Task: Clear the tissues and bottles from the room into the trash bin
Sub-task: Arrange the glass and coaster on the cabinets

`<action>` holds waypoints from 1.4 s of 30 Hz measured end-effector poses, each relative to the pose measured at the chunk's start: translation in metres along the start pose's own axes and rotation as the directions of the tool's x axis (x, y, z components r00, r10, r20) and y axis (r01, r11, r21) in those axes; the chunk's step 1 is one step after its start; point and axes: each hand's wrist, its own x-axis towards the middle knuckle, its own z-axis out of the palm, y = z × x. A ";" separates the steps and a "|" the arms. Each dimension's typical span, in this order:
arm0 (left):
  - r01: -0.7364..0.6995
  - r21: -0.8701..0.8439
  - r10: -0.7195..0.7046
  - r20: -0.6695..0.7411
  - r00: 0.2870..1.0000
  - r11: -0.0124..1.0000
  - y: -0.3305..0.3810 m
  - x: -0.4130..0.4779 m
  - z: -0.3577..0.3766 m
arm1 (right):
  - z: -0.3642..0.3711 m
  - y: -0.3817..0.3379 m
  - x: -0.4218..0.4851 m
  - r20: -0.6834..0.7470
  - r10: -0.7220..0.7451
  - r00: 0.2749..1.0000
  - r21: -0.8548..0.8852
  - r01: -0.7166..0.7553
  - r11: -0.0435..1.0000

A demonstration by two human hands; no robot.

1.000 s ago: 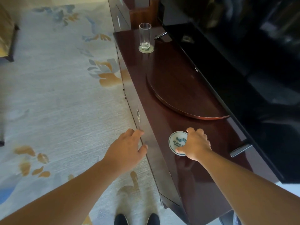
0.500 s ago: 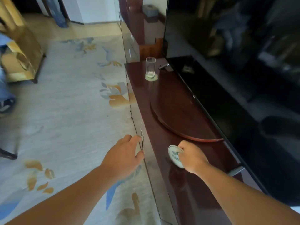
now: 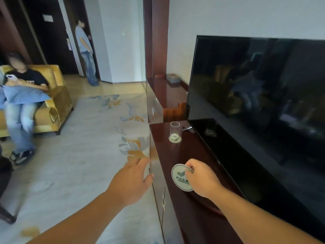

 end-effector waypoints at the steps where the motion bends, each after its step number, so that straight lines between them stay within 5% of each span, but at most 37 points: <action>1: -0.004 -0.003 0.004 -0.009 1.000 1.000 -0.007 0.006 -0.004 | 0.000 -0.008 0.007 -0.005 -0.007 1.000 -0.004 0.007 1.000; 18: -0.122 -0.083 0.124 0.016 0.992 0.989 -0.143 0.151 -0.061 | 0.033 -0.096 0.129 -0.097 0.106 0.990 -0.065 -0.112 0.992; 42: -0.202 -0.081 0.216 0.248 0.945 0.976 -0.132 0.430 0.061 | 0.032 -0.008 0.363 -0.013 0.247 0.969 -0.017 -0.247 0.969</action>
